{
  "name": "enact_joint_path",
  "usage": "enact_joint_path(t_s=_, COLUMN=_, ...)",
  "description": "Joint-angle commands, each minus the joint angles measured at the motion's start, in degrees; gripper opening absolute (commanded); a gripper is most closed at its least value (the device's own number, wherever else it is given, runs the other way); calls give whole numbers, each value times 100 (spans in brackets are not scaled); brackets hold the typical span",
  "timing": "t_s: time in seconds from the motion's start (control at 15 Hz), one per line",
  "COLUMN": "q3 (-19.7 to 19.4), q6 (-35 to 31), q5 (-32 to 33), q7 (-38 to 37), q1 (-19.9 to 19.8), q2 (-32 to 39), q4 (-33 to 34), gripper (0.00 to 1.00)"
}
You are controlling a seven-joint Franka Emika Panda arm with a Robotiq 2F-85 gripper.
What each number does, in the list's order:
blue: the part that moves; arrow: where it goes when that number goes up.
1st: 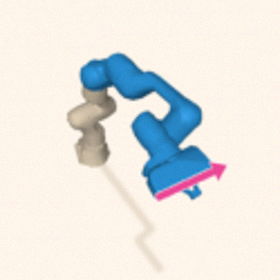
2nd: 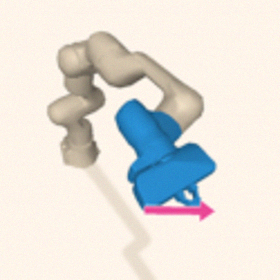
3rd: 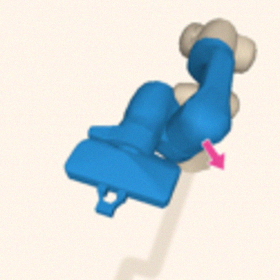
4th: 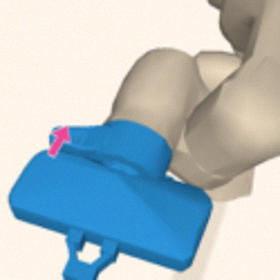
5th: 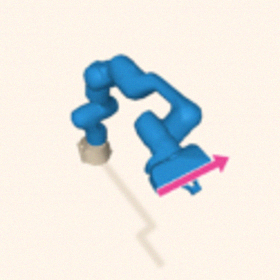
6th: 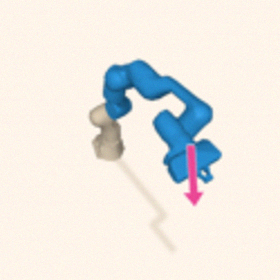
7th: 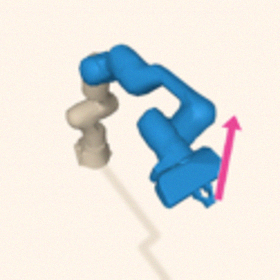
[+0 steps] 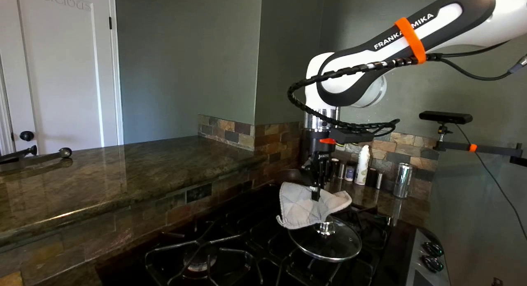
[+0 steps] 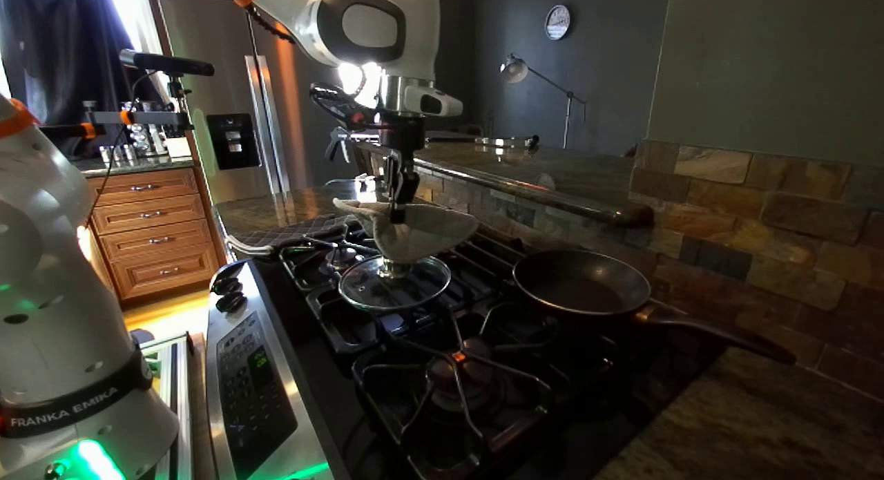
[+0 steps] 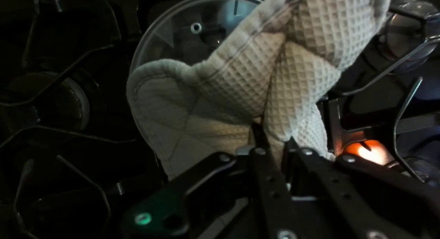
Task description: Move the pan backwards and cover it
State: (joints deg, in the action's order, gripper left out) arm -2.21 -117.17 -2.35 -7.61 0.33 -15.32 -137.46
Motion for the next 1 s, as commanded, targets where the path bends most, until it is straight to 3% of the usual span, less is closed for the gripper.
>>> enact_joint_path(t_s=0.0, q3=62, q6=-210, q5=-30, q7=66, q1=-82, q2=-457, q4=-547, gripper=3)
enact_joint_path(t_s=0.67, q3=35, q6=-800, q5=48, q7=175, q1=-182, q2=-493, q4=-927, gripper=3)
enact_joint_path(t_s=0.73, q3=51, q6=-855, q5=93, q7=136, q1=-208, q2=-479, q4=-944, gripper=15)
enact_joint_path(t_s=0.8, q3=47, q6=-833, q5=103, q7=148, q1=-215, q2=-463, q4=-942, gripper=37)
enact_joint_path(t_s=0.93, q3=49, q6=-876, q5=144, q7=133, q1=-236, q2=-452, q4=-965, gripper=40)
